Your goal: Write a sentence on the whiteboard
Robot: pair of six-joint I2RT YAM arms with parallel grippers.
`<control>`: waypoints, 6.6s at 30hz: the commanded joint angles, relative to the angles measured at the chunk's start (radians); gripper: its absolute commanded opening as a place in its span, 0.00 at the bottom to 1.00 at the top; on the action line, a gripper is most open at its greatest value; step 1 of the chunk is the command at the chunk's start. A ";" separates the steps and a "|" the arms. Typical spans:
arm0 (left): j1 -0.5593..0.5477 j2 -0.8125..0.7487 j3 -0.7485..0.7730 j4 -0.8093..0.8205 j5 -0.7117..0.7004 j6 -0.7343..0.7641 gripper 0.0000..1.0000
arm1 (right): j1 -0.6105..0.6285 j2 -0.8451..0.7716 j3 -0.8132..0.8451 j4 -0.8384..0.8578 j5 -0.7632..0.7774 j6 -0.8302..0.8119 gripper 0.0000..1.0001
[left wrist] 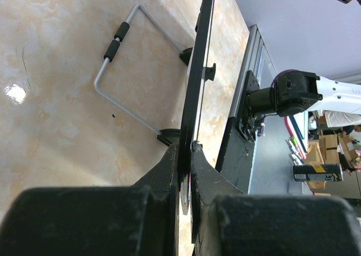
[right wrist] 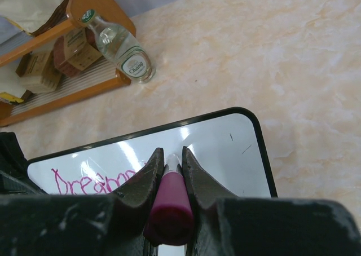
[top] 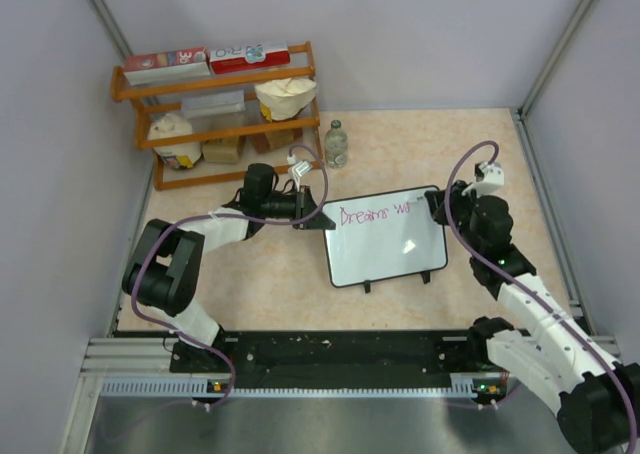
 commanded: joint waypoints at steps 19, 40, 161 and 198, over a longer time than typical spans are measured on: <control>-0.003 -0.023 0.019 -0.025 -0.081 0.062 0.00 | -0.032 -0.030 0.006 0.001 0.015 0.001 0.00; -0.003 -0.024 0.021 -0.026 -0.081 0.062 0.00 | -0.043 -0.039 -0.040 -0.051 -0.007 -0.006 0.00; -0.003 -0.035 0.018 -0.029 -0.083 0.065 0.00 | -0.092 -0.047 0.026 -0.013 0.015 0.055 0.00; -0.003 -0.033 0.018 -0.028 -0.081 0.063 0.00 | -0.094 -0.066 -0.049 -0.045 -0.013 0.037 0.00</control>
